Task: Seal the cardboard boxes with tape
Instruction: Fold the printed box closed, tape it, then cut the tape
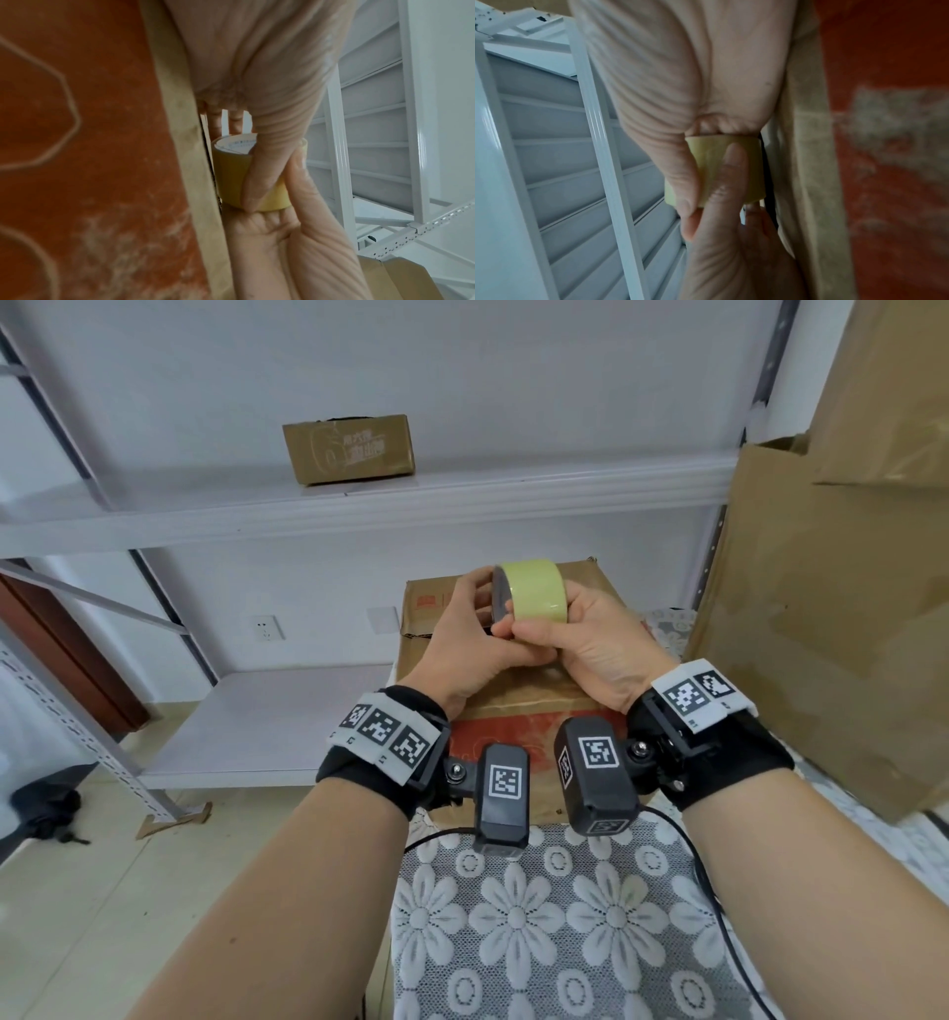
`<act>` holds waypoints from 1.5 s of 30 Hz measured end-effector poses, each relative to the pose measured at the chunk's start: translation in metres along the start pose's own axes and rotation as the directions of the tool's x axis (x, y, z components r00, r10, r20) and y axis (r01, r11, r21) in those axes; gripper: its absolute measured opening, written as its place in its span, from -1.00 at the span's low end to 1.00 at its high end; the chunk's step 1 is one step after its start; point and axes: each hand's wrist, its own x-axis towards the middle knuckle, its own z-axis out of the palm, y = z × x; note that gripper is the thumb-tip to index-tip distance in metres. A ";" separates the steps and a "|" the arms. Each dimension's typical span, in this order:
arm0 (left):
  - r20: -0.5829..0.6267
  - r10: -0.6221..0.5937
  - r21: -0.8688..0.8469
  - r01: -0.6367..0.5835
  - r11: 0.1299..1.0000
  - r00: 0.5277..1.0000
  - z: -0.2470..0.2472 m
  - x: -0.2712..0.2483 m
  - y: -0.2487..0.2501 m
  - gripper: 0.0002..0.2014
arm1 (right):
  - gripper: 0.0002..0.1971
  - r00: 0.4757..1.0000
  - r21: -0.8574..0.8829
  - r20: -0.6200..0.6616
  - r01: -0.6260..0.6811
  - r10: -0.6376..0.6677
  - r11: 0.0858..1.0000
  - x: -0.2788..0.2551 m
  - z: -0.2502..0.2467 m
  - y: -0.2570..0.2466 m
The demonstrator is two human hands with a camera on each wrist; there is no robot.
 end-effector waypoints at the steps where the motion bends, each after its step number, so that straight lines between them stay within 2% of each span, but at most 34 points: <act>1: -0.002 0.003 -0.003 -0.003 1.000 1.000 0.000 0.000 -0.001 0.04 | -0.78 1.000 0.006 -0.013 -0.006 0.006 1.000 0.001 0.000 0.001; 5: -0.018 0.022 0.003 -0.022 1.000 1.000 0.000 -0.001 -0.001 0.00 | -0.74 0.996 0.011 -0.087 -0.027 0.028 1.000 0.005 0.001 0.005; 8: -0.021 0.011 -0.018 -0.011 1.000 1.000 -0.001 -0.002 -0.001 -0.02 | -0.84 0.998 -0.005 -0.045 -0.032 0.032 0.999 0.003 0.000 0.004; 16: -0.014 -0.017 -0.023 0.017 1.000 1.000 -0.002 -0.001 -0.004 0.03 | -0.78 0.999 -0.017 0.030 -0.031 0.032 0.999 0.001 -0.002 0.004; 22: -0.012 -0.028 -0.015 0.028 0.999 1.000 0.000 -0.002 -0.002 -0.06 | -0.81 0.998 0.002 -0.060 -0.034 0.034 0.999 0.003 0.001 0.005; 29: -0.025 -0.028 -0.022 0.027 0.999 0.999 -0.002 -0.003 0.000 -0.10 | -0.80 0.999 0.031 0.035 -0.033 0.032 0.999 0.000 -0.001 0.003; 35: -0.028 -0.023 -0.055 0.022 0.998 0.999 -0.003 -0.004 0.000 -0.15 | -0.81 0.998 0.058 0.067 -0.022 0.018 0.998 -0.001 -0.001 0.002; 45: -0.066 0.029 0.051 -0.025 0.998 0.997 0.002 -0.005 0.000 -0.11 | -0.80 0.998 0.029 -0.035 -0.056 0.057 0.998 0.004 0.002 -0.002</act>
